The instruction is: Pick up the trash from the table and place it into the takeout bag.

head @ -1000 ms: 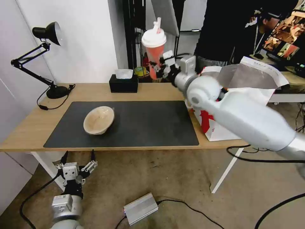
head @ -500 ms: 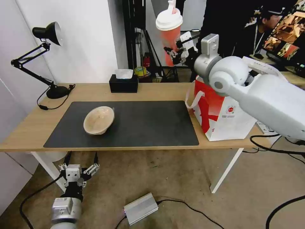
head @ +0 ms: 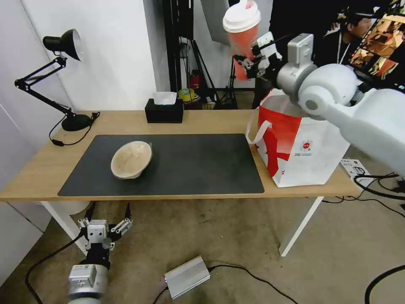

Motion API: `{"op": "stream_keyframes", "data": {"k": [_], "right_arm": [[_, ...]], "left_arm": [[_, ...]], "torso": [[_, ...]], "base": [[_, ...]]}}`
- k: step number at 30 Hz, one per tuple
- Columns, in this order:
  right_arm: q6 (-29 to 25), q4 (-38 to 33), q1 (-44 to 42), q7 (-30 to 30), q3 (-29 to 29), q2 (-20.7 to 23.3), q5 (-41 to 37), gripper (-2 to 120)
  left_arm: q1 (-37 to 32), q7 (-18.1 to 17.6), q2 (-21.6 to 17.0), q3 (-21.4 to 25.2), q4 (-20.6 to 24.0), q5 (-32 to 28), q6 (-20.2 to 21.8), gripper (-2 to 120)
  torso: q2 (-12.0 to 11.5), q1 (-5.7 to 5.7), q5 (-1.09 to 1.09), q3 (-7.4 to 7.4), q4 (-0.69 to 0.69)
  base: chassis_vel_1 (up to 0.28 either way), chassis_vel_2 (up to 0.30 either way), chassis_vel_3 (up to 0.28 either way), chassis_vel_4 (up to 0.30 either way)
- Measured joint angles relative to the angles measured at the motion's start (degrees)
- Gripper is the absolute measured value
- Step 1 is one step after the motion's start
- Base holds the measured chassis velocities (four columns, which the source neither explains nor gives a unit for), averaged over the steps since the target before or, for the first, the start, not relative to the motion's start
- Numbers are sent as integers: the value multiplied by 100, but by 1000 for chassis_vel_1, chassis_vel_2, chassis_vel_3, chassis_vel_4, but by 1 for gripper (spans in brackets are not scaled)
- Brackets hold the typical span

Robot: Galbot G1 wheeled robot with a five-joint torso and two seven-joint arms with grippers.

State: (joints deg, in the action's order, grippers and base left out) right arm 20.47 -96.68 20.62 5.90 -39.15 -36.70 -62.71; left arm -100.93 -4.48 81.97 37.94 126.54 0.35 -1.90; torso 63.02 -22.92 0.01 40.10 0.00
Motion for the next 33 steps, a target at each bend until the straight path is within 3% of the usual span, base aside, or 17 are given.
{"op": "stream_keyframes", "data": {"k": [8, 11, 16, 33], "right_arm": [[122, 137, 154, -762, -54, 468, 377, 6], [147, 368, 104, -1602, -16, 817, 827, 6], [-23, 618, -55, -2159, 73, 1059, 1219, 6], [-422, 1115, -603, -2933, 393, 1377, 1916, 6]], "left_arm": [[-20, -1, 4, -8, 25, 7, -38, 100], [-45, -2, 10, -11, 51, 24, -61, 100], [-68, -2, 19, -22, 62, 38, -84, 100], [-74, -6, 86, -57, 56, 93, -137, 100]], "torso": [[0, 0, 0, 0, 0], [0, 0, 0, 0, 0], [0, 0, 1, 0, 0], [0, 0, 0, 0, 0]], "base": [[0, 0, 0, 0], [0, 0, 0, 0], [0, 0, 0, 0], [0, 0, 0, 0]]}}
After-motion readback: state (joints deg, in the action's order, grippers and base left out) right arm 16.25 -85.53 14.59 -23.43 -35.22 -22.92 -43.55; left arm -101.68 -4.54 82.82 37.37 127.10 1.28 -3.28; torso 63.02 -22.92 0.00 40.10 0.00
